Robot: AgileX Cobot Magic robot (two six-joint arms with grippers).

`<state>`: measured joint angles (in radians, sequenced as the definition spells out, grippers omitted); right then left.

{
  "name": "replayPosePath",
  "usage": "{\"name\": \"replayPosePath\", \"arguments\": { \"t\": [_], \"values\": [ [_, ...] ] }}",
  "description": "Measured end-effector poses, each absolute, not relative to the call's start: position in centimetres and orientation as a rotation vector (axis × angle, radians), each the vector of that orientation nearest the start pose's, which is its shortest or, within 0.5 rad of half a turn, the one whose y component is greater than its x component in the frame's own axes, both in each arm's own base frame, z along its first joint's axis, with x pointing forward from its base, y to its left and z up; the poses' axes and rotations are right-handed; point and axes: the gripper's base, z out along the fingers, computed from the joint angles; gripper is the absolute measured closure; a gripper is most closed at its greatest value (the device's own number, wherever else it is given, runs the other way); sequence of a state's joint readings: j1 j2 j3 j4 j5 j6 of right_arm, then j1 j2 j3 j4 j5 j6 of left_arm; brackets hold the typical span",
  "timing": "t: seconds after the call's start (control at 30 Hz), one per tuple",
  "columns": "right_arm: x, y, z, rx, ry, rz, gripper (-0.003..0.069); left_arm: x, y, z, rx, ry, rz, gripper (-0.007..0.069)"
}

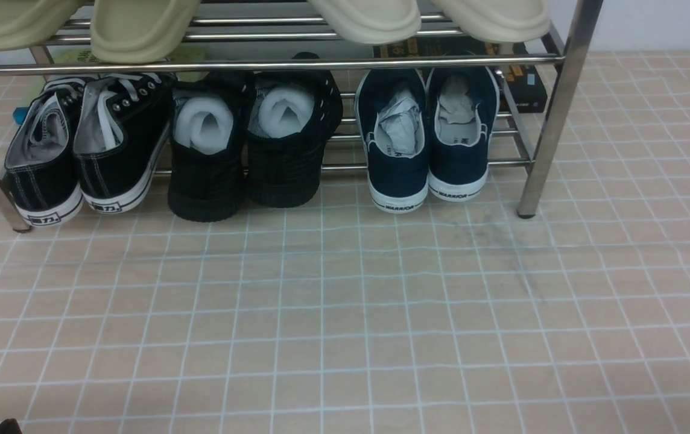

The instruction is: Take the shoes off the shelf from the light coffee tablecloth by hand.

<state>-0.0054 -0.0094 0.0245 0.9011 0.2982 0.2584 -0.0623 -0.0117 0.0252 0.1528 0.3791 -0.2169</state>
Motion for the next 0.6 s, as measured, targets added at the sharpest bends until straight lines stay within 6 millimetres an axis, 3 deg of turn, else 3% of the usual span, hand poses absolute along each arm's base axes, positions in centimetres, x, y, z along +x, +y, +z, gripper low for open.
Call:
{"name": "replayPosePath", "arguments": {
  "t": [0.1, 0.17, 0.23, 0.33, 0.43, 0.6],
  "values": [
    [5.5, 1.5, 19.7, 0.771, 1.528, 0.959, 0.0468, 5.3, 0.2, 17.2, -0.050, 1.871, -0.042, 0.0384],
    [5.4, 1.1, 21.3, 0.705, 1.468, 0.891, 0.0525, 5.3, 0.2, 17.2, -0.050, 1.871, -0.042, 0.0384],
    [5.4, 0.9, 24.3, 0.579, 1.429, 0.772, 0.0611, 5.3, 0.2, 17.2, -0.050, 1.871, -0.042, 0.0384],
    [5.8, 1.0, 27.8, 0.408, 1.456, 0.623, 0.0669, 5.3, 0.2, 17.2, -0.050, 1.871, -0.042, 0.0384],
    [7.5, 1.8, 31.3, 0.196, 1.594, 0.505, 0.0664, 5.3, 0.2, 17.2, -0.050, 1.871, -0.042, 0.0384],
    [13.3, 3.5, 31.6, -0.007, 2.046, 0.550, 0.0659, 5.3, 0.2, 17.2, -0.050, 1.871, -0.042, 0.0384]
  ]
}}
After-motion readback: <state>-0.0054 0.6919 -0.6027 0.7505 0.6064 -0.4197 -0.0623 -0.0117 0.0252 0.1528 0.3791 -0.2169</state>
